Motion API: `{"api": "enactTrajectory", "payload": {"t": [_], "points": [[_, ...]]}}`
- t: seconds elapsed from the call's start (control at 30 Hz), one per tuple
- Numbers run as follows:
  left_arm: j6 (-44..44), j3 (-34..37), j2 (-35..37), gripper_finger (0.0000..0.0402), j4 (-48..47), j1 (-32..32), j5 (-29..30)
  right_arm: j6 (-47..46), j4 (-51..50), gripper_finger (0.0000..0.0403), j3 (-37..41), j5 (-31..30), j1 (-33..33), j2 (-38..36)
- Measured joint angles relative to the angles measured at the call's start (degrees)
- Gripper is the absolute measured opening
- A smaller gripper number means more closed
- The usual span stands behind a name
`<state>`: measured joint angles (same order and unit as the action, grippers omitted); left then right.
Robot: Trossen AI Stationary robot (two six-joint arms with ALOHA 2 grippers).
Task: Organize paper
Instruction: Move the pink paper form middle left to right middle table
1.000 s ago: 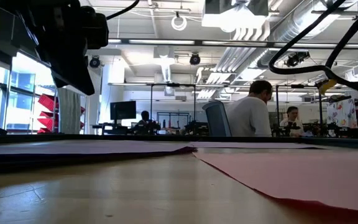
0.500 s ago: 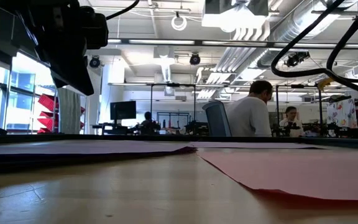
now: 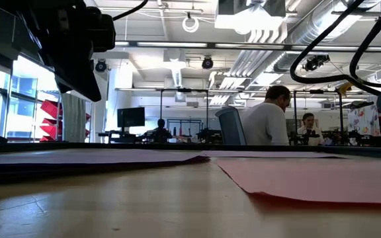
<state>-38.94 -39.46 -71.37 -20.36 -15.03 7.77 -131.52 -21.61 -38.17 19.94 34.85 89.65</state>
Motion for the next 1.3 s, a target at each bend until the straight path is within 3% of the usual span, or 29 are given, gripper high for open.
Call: {"api": "enactTrajectory", "payload": {"t": [0.8, 1.3], "points": [[0.0, 0.0, 0.0, 0.0, 0.0, 0.0, 0.0, 7.9, -2.2, 0.0, -0.1, 0.0, 0.0, -0.1], [-0.3, 0.0, 0.4, 0.0, 0.0, 0.0, 0.2, 5.5, -1.1, 0.0, 0.0, 0.2, 0.0, -0.1]]}}
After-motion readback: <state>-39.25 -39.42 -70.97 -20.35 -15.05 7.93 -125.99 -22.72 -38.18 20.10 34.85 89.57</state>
